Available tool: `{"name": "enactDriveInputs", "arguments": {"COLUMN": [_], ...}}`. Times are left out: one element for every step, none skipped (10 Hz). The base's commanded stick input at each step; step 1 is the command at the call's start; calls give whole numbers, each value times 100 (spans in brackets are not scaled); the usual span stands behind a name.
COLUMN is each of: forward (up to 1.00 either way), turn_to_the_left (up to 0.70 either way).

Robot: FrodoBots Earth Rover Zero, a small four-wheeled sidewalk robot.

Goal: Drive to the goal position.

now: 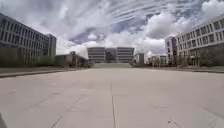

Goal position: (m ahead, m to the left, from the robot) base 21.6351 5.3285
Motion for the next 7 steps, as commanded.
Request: {"name": "enactDriveInputs", "arguments": {"forward": [100, 100, 100, 100, 100, 100, 100], "turn_to_the_left": [0, 0, 0, 0, 0, 0, 0]}}
